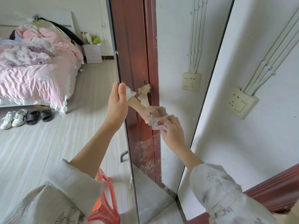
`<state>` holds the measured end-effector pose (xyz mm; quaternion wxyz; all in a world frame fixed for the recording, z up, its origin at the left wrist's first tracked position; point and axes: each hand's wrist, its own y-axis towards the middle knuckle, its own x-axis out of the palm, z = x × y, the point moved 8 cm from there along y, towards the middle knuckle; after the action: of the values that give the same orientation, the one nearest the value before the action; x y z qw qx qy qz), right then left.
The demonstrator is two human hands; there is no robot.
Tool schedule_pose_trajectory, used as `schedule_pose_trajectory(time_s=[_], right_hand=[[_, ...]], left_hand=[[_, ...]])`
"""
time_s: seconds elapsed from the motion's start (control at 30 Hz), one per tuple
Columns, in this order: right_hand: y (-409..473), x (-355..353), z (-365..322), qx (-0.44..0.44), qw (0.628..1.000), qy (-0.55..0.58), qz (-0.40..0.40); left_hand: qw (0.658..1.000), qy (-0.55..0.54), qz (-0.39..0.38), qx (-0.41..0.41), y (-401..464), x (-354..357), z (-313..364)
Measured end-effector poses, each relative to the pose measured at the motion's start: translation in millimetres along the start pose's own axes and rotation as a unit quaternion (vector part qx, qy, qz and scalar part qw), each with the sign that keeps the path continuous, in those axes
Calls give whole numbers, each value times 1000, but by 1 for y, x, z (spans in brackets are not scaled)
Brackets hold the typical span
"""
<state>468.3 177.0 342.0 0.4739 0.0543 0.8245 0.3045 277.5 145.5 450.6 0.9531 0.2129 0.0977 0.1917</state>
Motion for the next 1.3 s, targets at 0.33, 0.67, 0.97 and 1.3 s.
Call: schedule_pose_trajectory(time_s=[0.33, 0.67, 0.97, 1.3], right_hand=[[46, -81, 49, 87, 993, -31, 78], [122, -133, 28, 50, 971, 1, 234], [0, -6, 67, 110, 994, 9, 8], [48, -50, 73, 108, 994, -3, 3]], left_hand=[[998, 12, 53, 16, -7, 5, 4], [995, 18, 95, 17, -6, 7, 0], [994, 18, 100, 26, -6, 8, -1], [993, 29, 111, 31, -8, 6, 4]])
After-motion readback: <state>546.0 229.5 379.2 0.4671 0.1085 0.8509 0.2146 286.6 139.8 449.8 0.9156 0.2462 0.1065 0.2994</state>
